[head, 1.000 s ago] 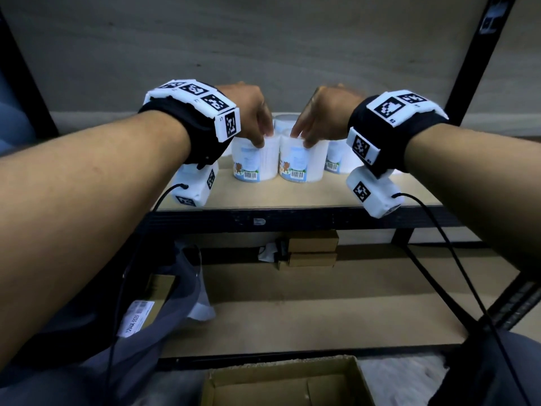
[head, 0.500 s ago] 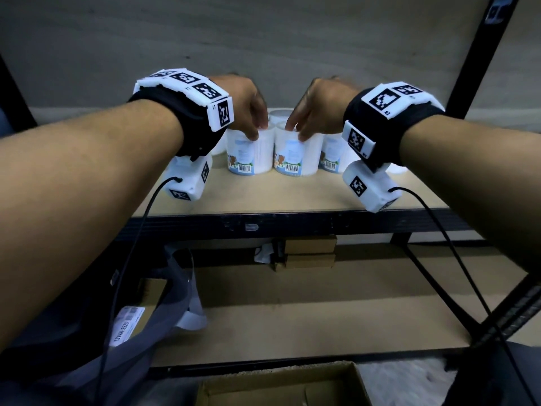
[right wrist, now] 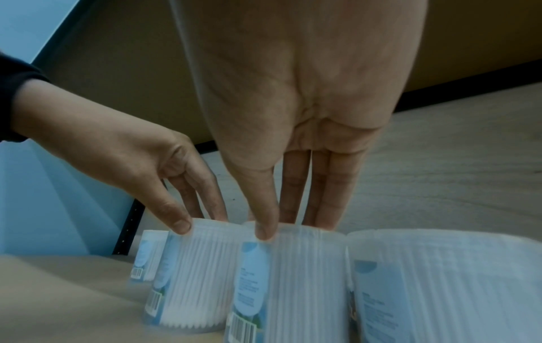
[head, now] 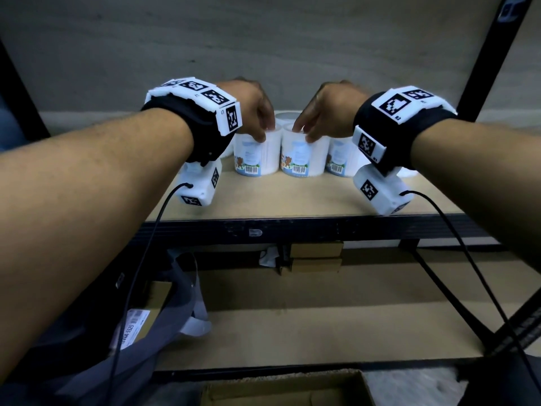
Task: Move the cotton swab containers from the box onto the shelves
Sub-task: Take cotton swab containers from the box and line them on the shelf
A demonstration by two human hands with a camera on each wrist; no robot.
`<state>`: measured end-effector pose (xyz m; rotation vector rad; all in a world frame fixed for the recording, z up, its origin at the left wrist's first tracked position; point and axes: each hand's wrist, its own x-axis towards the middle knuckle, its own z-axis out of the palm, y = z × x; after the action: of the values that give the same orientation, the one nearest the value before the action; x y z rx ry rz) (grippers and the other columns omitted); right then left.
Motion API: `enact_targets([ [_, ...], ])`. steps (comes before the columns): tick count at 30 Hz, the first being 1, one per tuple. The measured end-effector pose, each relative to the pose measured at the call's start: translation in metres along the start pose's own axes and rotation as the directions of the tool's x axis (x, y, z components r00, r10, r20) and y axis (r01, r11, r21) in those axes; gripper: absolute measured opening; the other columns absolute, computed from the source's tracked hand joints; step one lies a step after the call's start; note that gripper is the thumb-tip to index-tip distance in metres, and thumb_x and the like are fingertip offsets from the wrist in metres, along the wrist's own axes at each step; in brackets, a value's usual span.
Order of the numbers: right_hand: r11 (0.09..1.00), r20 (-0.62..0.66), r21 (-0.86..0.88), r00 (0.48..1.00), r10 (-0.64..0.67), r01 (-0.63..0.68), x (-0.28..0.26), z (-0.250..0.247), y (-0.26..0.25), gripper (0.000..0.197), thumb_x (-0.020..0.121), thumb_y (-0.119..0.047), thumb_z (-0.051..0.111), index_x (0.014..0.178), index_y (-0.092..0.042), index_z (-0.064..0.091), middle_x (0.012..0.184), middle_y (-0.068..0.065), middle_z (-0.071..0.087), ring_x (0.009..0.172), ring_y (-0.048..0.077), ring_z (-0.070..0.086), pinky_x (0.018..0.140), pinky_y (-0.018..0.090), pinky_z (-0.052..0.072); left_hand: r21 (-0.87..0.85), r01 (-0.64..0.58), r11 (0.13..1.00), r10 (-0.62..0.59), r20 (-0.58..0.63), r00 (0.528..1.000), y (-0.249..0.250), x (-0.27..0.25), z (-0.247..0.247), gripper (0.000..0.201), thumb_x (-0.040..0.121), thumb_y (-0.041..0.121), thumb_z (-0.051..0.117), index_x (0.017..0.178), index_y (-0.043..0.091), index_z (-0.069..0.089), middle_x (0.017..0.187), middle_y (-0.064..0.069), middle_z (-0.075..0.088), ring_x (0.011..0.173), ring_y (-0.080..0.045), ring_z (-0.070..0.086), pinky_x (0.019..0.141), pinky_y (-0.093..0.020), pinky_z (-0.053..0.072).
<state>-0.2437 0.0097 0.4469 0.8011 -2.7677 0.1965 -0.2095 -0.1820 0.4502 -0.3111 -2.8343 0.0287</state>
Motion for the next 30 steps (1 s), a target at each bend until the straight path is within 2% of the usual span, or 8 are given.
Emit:
enact_targets([
  [11, 1.000, 0.004, -0.005, 1.000, -0.007, 0.007, 0.003, 0.003, 0.005, 0.035, 0.081, -0.023, 0.077, 0.114, -0.034, 0.073, 0.107, -0.011, 0.073, 0.105, 0.009, 0.064, 0.097, 0.024, 0.047, 0.007, 0.013, 1.000, -0.013, -0.017, 1.000, 0.002, 0.002, 0.002, 0.029, 0.079, 0.025, 0.076, 0.108, 0.027, 0.075, 0.109, 0.008, 0.071, 0.102, -0.015, 0.063, 0.091, -0.030, 0.051],
  [14, 0.999, -0.022, -0.037, 1.000, -0.014, 0.013, 0.000, 0.004, 0.004, 0.035, 0.083, -0.025, 0.075, 0.116, -0.036, 0.072, 0.112, -0.010, 0.071, 0.109, 0.013, 0.061, 0.097, 0.027, 0.047, 0.001, 0.013, 1.000, -0.013, -0.009, 1.000, 0.003, 0.002, 0.002, 0.029, 0.080, 0.025, 0.076, 0.108, 0.026, 0.075, 0.110, 0.007, 0.071, 0.103, -0.016, 0.063, 0.092, -0.030, 0.050],
  [17, 0.998, 0.004, -0.053, 0.999, -0.035, 0.035, -0.002, 0.003, 0.004, 0.036, 0.085, -0.023, 0.072, 0.119, -0.034, 0.070, 0.117, -0.009, 0.070, 0.111, 0.014, 0.061, 0.098, 0.026, 0.046, -0.017, 0.021, 1.000, -0.021, 0.002, 1.000, 0.003, -0.001, 0.004, 0.030, 0.081, 0.022, 0.075, 0.111, 0.023, 0.074, 0.113, 0.005, 0.070, 0.107, -0.016, 0.062, 0.094, -0.030, 0.050],
  [21, 0.997, -0.005, 0.044, 0.998, -0.060, 0.060, -0.008, 0.004, 0.010, 0.041, 0.086, -0.009, 0.067, 0.122, -0.027, 0.070, 0.118, -0.004, 0.071, 0.111, 0.013, 0.063, 0.093, 0.017, 0.041, -0.038, 0.035, 0.999, -0.034, 0.023, 0.999, 0.006, -0.010, 0.008, 0.043, 0.082, 0.019, 0.074, 0.124, 0.020, 0.067, 0.123, 0.003, 0.066, 0.106, -0.016, 0.062, 0.087, -0.018, 0.042],
  [23, 0.992, -0.052, 0.120, 0.998, -0.035, 0.041, -0.013, 0.004, 0.016, 0.047, 0.085, 0.000, 0.059, 0.125, -0.023, 0.067, 0.119, 0.000, 0.070, 0.111, 0.015, 0.064, 0.089, 0.015, 0.040, -0.015, 0.039, 0.999, -0.038, 0.022, 0.999, 0.006, -0.016, 0.013, 0.054, 0.080, 0.024, 0.075, 0.132, 0.021, 0.061, 0.132, 0.001, 0.062, 0.117, -0.020, 0.059, 0.093, -0.021, 0.043],
  [25, 0.989, -0.078, 0.151, 0.997, 0.007, 0.005, -0.019, 0.000, 0.022, 0.052, 0.083, 0.003, 0.051, 0.127, -0.022, 0.064, 0.120, 0.001, 0.069, 0.112, 0.018, 0.063, 0.092, 0.020, 0.043, 0.014, 0.059, 0.998, -0.059, 0.020, 0.998, 0.003, -0.022, 0.017, 0.065, 0.078, 0.031, 0.075, 0.139, 0.023, 0.054, 0.141, 0.001, 0.054, 0.127, -0.022, 0.052, 0.103, -0.028, 0.042],
  [27, 0.990, -0.079, 0.131, 0.995, 0.054, -0.043, -0.026, -0.006, 0.027, 0.054, 0.083, 0.003, 0.048, 0.130, -0.022, 0.061, 0.122, 0.001, 0.068, 0.114, 0.020, 0.061, 0.094, 0.024, 0.043, 0.021, 0.076, 0.997, -0.076, 0.018, 0.997, -0.001, -0.028, 0.018, 0.070, 0.077, 0.034, 0.075, 0.141, 0.023, 0.050, 0.145, 0.000, 0.050, 0.131, -0.021, 0.049, 0.106, -0.032, 0.041],
  [30, 0.992, -0.081, 0.091, 0.992, 0.093, -0.086, -0.036, -0.013, 0.034, 0.051, 0.085, -0.001, 0.050, 0.130, -0.024, 0.059, 0.121, -0.002, 0.068, 0.115, 0.021, 0.059, 0.094, 0.024, 0.042, 0.020, 0.088, 0.996, -0.089, 0.024, 0.996, -0.004, -0.040, 0.014, 0.068, 0.077, 0.037, 0.075, 0.140, 0.025, 0.051, 0.144, 0.003, 0.051, 0.130, -0.020, 0.049, 0.106, -0.036, 0.042],
])
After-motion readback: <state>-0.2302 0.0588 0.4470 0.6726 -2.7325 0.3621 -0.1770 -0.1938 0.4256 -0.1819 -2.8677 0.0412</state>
